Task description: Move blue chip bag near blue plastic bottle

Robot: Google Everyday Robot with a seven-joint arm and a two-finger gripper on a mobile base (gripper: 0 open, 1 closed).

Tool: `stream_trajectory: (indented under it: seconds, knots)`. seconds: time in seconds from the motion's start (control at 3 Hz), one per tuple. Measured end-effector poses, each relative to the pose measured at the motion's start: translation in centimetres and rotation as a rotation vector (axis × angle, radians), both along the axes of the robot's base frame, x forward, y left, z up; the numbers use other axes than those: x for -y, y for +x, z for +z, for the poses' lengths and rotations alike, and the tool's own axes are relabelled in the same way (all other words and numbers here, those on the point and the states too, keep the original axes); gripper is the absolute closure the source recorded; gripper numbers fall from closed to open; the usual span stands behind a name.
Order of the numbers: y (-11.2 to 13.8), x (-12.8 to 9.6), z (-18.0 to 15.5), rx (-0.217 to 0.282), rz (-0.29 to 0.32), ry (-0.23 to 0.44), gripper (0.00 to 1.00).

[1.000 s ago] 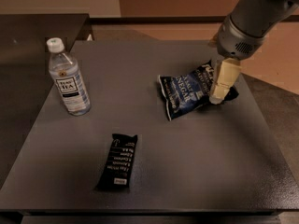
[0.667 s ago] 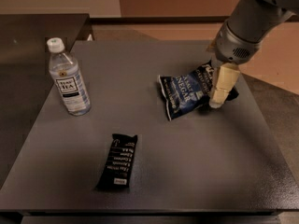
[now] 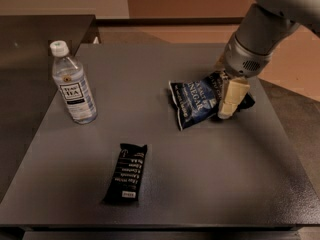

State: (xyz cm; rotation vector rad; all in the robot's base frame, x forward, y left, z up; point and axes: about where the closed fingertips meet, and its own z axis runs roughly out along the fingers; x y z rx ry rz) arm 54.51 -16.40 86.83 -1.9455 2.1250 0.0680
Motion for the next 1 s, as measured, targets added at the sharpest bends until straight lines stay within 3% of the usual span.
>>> stream_trajectory:
  seconds: [0.67,1.0]
  knots:
    - [0.8,-1.8,0.6,0.009,0.028,0.011,0.69]
    - [1.3,-5.0,2.3,0.000,0.049,0.037,0.92]
